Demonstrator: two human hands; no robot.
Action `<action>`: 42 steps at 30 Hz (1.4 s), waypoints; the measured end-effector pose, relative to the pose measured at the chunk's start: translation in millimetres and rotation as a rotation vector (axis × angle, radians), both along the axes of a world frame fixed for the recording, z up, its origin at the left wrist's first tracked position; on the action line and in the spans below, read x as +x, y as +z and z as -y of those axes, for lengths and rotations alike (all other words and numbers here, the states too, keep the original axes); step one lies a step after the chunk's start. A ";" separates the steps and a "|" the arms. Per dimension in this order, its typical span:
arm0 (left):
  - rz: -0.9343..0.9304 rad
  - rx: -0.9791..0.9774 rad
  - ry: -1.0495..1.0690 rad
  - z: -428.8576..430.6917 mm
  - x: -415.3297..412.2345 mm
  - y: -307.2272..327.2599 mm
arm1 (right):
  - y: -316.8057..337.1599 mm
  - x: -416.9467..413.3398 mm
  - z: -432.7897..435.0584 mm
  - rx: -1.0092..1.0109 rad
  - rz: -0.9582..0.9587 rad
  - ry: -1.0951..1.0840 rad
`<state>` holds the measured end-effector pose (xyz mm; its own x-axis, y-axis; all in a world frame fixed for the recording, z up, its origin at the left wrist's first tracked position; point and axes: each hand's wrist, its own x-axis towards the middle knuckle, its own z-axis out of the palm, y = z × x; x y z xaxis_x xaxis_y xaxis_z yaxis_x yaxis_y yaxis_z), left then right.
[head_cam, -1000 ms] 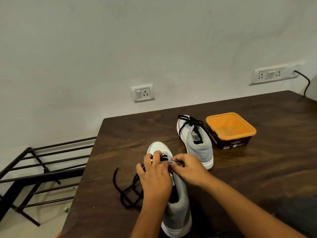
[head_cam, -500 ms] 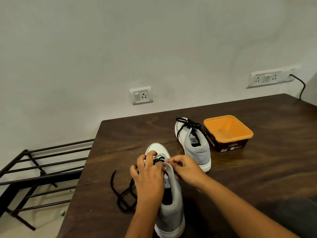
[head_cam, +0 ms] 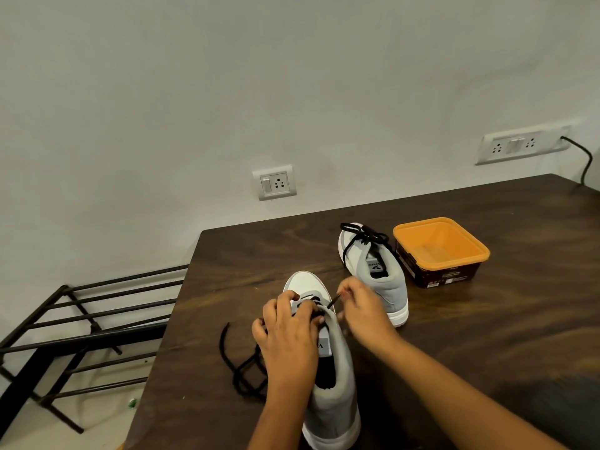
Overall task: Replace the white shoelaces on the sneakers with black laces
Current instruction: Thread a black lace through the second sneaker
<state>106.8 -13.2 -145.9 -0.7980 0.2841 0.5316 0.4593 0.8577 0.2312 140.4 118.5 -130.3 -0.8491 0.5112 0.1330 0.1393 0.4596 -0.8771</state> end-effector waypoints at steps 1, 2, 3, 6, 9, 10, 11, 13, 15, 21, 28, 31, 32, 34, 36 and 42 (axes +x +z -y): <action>0.014 0.010 0.005 0.6 0.0 -0.4 | 8.4 0.4 -4.2 -0.214 -0.010 -0.075; 0.034 0.027 0.004 1.4 0.2 -0.4 | 17.9 0.8 -10.1 -0.449 -0.025 -0.141; 0.058 0.045 0.000 2.0 0.7 0.3 | 28.7 1.3 -17.0 -0.682 -0.080 -0.179; 0.077 0.057 -0.017 2.3 2.5 0.6 | 65.4 7.6 -34.8 -1.153 -0.406 -0.189; 0.111 0.091 -0.014 3.1 6.6 7.2 | 86.8 13.9 -40.8 -1.075 -0.417 -0.067; 0.156 0.104 -0.008 3.8 7.5 9.1 | 85.5 13.9 -41.0 -0.807 -0.283 -0.003; 0.207 0.125 0.005 4.0 8.1 10.5 | 82.6 14.9 -39.4 -0.425 -0.112 0.083; 0.267 0.164 0.028 5.1 9.4 11.9 | 66.2 14.9 -33.2 0.269 0.197 0.291; 0.263 0.177 0.048 4.6 10.1 13.1 | 50.6 14.3 -24.8 0.573 0.408 0.422; 0.309 0.214 0.088 7.2 10.5 14.6 | 64.0 13.4 -29.5 0.000 0.038 0.270; 0.449 0.289 0.020 7.0 11.9 17.8 | 113.9 26.8 -65.1 -1.214 -0.762 -0.059; 0.496 0.326 0.004 7.9 11.4 18.1 | 109.8 26.9 -53.4 -1.333 -0.739 0.050; 0.502 0.345 -0.002 8.3 11.7 18.4 | 108.5 26.1 -49.7 -1.343 -0.691 0.092; 0.479 0.360 -0.013 9.3 12.5 18.8 | 115.4 28.5 -49.4 -1.307 -0.635 0.149; 0.442 0.327 -0.021 10.0 13.1 18.9 | 131.1 36.0 -59.5 -1.272 -0.720 0.146; 0.443 0.260 -0.049 6.3 15.3 20.0 | 146.2 49.7 -75.3 -1.250 -0.836 0.008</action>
<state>122.1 -19.5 -125.9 -0.9516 0.2303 0.2037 0.3074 0.7260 0.6152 190.0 193.8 15.9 -0.7539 0.6542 0.0608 -0.5847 -0.6258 -0.5163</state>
